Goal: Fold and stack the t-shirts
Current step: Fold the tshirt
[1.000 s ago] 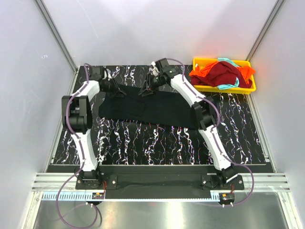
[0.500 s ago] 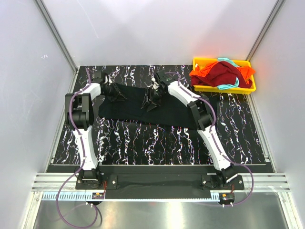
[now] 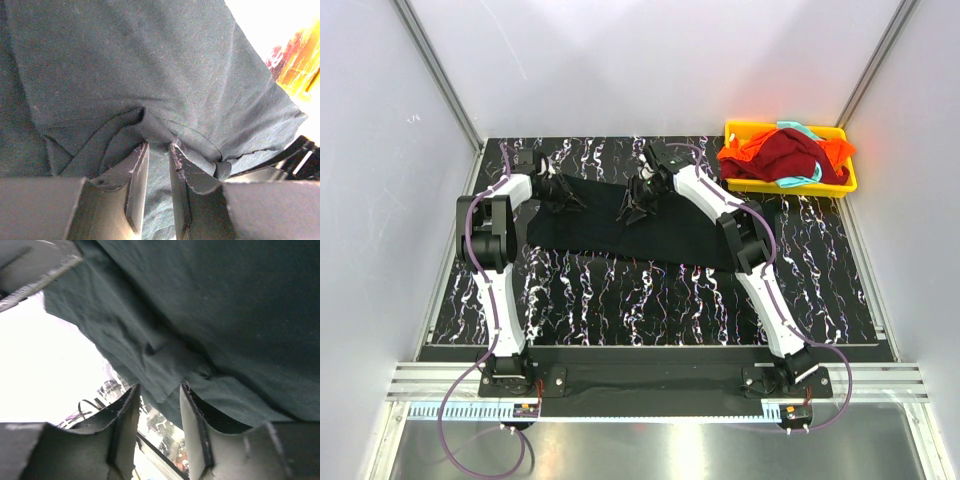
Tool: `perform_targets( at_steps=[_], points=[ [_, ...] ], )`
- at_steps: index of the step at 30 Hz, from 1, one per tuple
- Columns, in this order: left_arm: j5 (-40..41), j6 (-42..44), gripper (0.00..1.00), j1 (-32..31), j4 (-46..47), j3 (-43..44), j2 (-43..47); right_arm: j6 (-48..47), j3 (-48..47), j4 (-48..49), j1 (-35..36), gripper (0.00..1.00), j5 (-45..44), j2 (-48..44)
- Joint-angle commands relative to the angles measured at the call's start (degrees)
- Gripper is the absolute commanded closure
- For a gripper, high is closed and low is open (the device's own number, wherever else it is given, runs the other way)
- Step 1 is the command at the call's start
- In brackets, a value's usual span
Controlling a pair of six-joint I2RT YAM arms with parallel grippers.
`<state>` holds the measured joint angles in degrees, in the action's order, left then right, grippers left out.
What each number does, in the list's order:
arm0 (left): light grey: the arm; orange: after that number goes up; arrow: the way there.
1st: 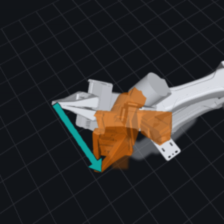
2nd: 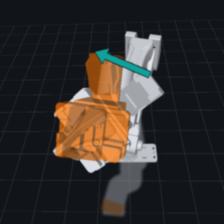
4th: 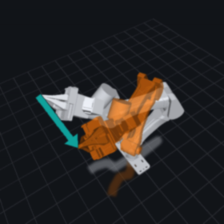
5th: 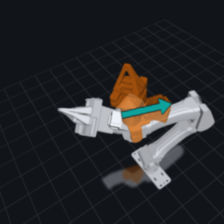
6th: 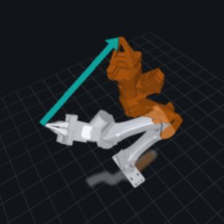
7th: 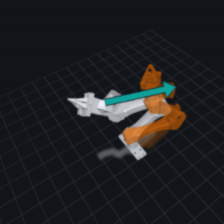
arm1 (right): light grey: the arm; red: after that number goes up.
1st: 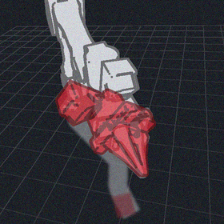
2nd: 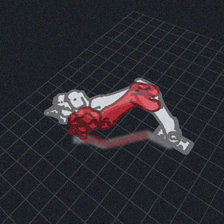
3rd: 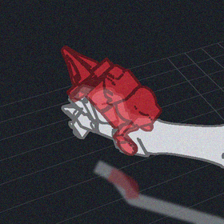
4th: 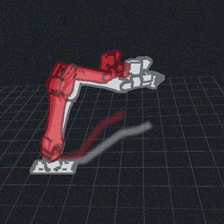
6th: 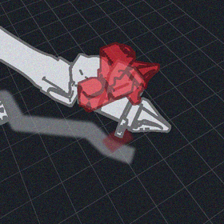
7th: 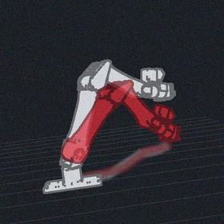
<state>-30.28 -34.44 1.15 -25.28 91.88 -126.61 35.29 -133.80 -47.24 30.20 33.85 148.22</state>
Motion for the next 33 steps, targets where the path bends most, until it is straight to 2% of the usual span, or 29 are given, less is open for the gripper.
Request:
perform_targets(
  at_steps=[1, 6, 17, 23, 27, 28, 31, 33],
  points=[
    [-1.5, 0.3, 0.73, 0.3, 2.1, 0.3, 1.0, 2.1, -4.0, 0.6, -0.2, 0.57, -0.8, 1.4],
    [-2.0, 0.2, 0.73, 0.3, 2.2, 0.6, 0.7, 2.9, -4.4, 0.4, -0.3, 0.59, -0.8, 2.2],
    [-2.1, 0.6, 0.74, 0.5, 2.2, 0.1, 0.7, 2.5, -0.6, 0.7, -0.6, 0.57, -2.0, 0.1],
    [-2.2, 0.7, 0.74, 0.7, 2.2, -0.1, 0.7, 2.6, -2.3, 0.7, -0.6, 0.59, -1.9, 1.6],
    [-2.1, 0.8, 0.74, 0.9, 2.2, -0.2, 0.7, 3.5, -4.7, 0.7, -0.6, 0.70, -1.6, 3.0],
    [-2.0, 0.7, 0.74, 0.9, 2.2, -0.3, 0.6, 3.8, -4.9, 0.7, -0.6, 0.77, -1.6, 3.3],
    [-1.8, 0.5, 0.75, 1.0, 2.2, -0.4, 0.4, 3.6, -3.2, 0.7, -0.8, 0.87, -1.9, 2.5],
    [-1.6, 0.4, 0.75, 1.4, 2.3, -0.4, 0.2, 3.3, -0.9, 0.7, -0.8, 0.99, -3.2, 1.3]
  ],
)
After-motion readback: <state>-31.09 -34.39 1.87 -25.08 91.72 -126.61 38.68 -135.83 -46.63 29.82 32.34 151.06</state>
